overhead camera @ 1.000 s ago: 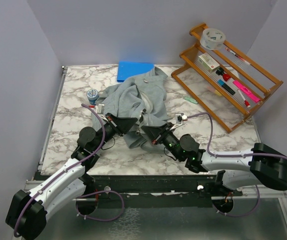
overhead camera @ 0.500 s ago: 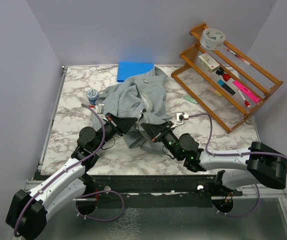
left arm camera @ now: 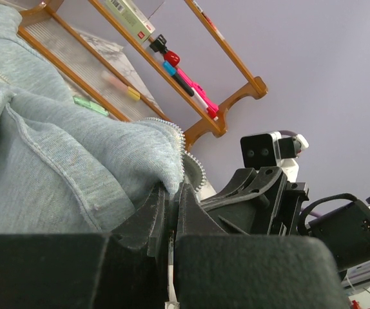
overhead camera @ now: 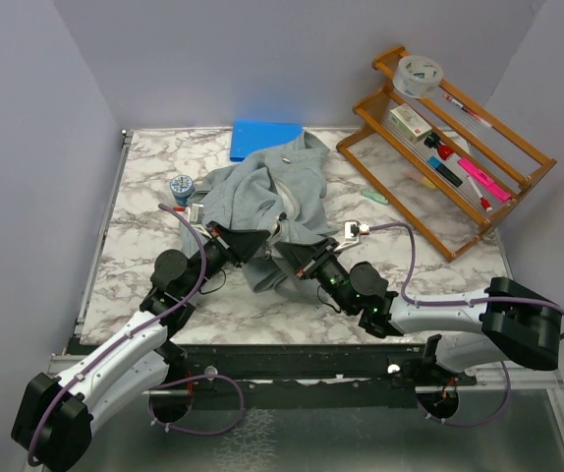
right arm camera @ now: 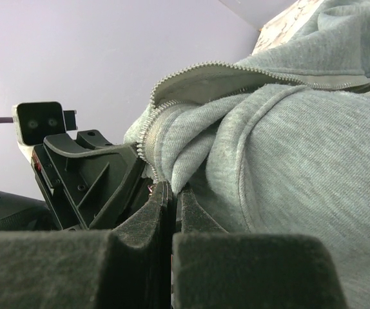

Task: Zip up the jacket
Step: Pick up the jacket from the center of the board.

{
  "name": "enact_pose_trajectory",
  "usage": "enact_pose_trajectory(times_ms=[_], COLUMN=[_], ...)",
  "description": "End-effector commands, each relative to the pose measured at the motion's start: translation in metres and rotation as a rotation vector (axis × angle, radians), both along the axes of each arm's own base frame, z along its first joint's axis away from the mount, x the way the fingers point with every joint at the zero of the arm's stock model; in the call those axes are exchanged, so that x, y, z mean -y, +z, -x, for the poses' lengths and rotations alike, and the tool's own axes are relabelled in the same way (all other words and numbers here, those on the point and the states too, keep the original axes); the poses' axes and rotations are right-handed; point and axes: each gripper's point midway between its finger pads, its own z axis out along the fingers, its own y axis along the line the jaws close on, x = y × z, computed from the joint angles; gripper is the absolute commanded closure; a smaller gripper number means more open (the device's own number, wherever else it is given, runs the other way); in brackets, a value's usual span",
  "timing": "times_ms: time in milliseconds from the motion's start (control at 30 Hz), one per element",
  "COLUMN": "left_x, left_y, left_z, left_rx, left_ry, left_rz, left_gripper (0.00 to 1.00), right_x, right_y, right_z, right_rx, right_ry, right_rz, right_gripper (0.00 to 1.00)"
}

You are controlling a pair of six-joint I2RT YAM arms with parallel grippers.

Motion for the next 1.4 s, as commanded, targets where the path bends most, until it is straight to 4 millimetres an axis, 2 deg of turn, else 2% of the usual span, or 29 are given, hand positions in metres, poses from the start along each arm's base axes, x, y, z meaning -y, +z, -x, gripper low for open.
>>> enact_pose_trajectory(times_ms=[0, 267, 1067, 1233, 1367], left_x=[-0.001, 0.000, -0.002, -0.004, -0.011], left_y=[0.012, 0.006, 0.006, 0.003, -0.025], left_z=[0.004, 0.003, 0.003, 0.000, -0.011], left_rx=[0.044, 0.029, 0.020, 0.011, -0.075], left_ry=[-0.012, -0.013, -0.003, 0.015, 0.089], left_rz=[0.037, 0.033, 0.048, 0.047, 0.017], left_gripper=[1.00, 1.00, 1.00, 1.00, 1.00], right_x=[0.001, 0.006, 0.012, 0.005, 0.009], right_y=[0.023, 0.027, 0.025, 0.015, -0.009], right_z=[-0.006, -0.008, -0.010, -0.005, -0.001], right_rx=[0.003, -0.007, -0.060, -0.033, -0.032], right_ry=[-0.027, -0.041, -0.054, -0.021, -0.014], right_rz=[-0.097, -0.137, -0.213, -0.117, 0.032], right_gripper=[1.00, 1.00, 1.00, 1.00, 1.00])
